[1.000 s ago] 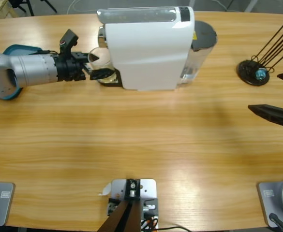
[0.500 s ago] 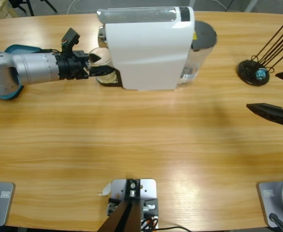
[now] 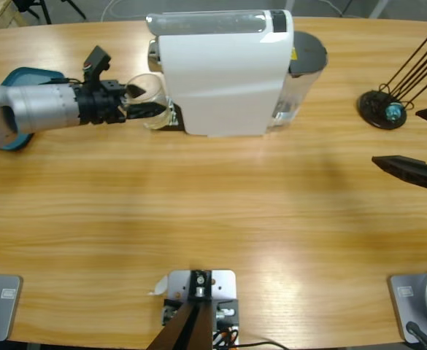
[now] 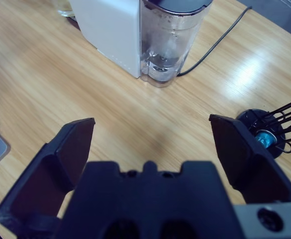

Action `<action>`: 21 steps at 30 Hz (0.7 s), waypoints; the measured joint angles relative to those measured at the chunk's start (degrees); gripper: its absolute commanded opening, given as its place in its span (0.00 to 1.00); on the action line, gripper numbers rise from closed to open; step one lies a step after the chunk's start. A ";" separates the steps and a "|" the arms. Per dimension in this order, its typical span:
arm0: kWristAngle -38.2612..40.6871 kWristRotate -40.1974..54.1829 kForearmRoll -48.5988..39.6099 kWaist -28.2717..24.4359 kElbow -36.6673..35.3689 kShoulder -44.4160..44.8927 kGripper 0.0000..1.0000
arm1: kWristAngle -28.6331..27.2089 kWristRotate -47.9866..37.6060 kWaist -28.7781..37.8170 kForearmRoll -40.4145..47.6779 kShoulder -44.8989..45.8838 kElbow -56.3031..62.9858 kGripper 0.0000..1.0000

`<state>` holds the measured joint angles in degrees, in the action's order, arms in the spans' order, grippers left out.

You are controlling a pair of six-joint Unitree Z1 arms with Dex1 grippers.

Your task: Pour coffee

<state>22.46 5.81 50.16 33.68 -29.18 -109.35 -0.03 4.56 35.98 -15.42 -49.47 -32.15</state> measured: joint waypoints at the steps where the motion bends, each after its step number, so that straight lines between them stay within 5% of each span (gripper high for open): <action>1: -0.18 0.00 0.00 -0.17 0.63 0.61 0.48 | 0.03 -0.04 0.00 0.04 0.00 0.00 1.00; 7: -4.69 0.00 -0.43 -1.48 4.65 7.21 0.48 | 0.03 -0.25 0.00 0.11 0.00 0.00 1.00; 12: -18.31 0.00 -3.28 -3.53 8.28 15.30 0.48 | 0.12 -0.25 0.00 0.14 0.00 0.02 1.00; 21: -27.07 -4.99 -3.37 -18.59 14.86 21.18 0.48 | 0.30 -0.31 0.00 0.14 0.00 0.02 1.00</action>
<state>-4.61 0.83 46.78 15.09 -14.33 -88.17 0.27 4.25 35.98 -15.28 -49.47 -32.13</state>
